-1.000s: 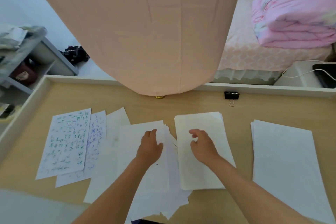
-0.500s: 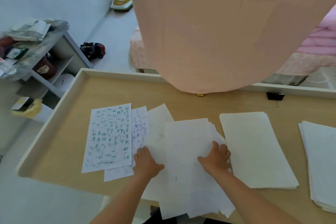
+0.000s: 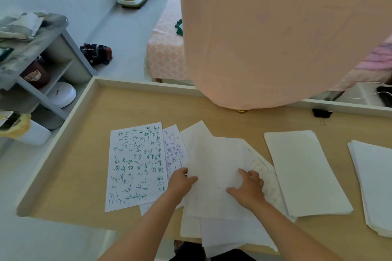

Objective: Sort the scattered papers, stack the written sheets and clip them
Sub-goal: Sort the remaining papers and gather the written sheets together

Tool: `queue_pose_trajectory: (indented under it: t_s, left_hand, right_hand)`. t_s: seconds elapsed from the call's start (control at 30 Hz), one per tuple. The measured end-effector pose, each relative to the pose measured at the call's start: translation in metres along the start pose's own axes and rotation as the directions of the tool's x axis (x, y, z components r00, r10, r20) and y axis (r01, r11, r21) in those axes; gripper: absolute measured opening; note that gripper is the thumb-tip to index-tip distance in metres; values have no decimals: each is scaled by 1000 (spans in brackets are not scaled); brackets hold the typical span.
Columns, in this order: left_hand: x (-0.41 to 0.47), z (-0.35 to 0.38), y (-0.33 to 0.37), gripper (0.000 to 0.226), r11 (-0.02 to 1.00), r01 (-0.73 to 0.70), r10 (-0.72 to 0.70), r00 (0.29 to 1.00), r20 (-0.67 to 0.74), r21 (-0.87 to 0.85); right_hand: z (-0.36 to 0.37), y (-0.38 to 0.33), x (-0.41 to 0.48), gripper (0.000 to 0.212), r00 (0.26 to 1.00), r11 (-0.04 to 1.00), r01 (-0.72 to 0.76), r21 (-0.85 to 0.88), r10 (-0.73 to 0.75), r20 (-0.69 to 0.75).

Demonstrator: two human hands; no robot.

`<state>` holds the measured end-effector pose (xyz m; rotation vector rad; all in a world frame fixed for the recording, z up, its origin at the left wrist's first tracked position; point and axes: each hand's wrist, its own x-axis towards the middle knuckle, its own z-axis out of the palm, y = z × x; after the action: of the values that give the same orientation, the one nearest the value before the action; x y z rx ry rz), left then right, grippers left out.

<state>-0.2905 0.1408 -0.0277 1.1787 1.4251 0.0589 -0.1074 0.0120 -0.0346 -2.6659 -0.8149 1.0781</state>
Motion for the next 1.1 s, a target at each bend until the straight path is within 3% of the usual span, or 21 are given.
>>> queue_pose_trajectory:
  t_s: [0.07,0.17,0.27,0.37,0.43,0.53,0.63,0.73,0.83,0.9,1.0,1.1]
  left_hand:
    - [2,-6,2,6,999,-32,32,999,20,8]
    - [3,-17,8,29,993,-115,115,993,-2,7]
    - [-6,-36,14,27,978,-184,186,983,10,-102]
    - [-11,-55,14,28,957,-174,190,981,48,-234]
    - [-13,-63,14,29,943,-160,176,984,27,-291]
    - [-18,-61,15,31,942,-139,144,990,-8,-304]
    - [-21,-50,14,32,951,-143,117,987,-110,-275]
    - [-18,-42,8,41,977,-131,103,980,-168,-166]
    - [-19,-35,8,53,992,-124,118,982,-150,-30]
    - [-22,-30,10,52,988,-142,130,979,-154,-66]
    - [-27,-24,15,46,981,-175,163,977,-135,-80]
    - [-30,-19,20,36,978,-195,188,979,-83,-75]
  right_hand:
    - [-3,-2,-1,81,999,999,44,-26,-43,18]
    - [-12,-4,3,82,995,994,87,71,-83,-62]
    - [-29,-4,12,97,992,937,72,342,-32,-122]
    - [-49,-11,17,106,999,813,12,583,-38,32]
    - [-62,-16,20,99,995,772,-6,635,-57,79]
    - [-68,-21,26,66,997,726,13,687,-58,43]
    - [-70,-20,29,31,997,733,17,680,-68,49]
    - [-72,-13,29,14,992,781,59,621,-114,50]
    - [-72,-9,27,14,984,837,173,520,-173,-48]
    - [-74,-10,24,22,977,860,215,462,-189,-102]
    - [-77,-11,24,22,973,858,213,468,-143,-182]
    - [-81,-12,22,21,985,850,159,503,-101,-141]
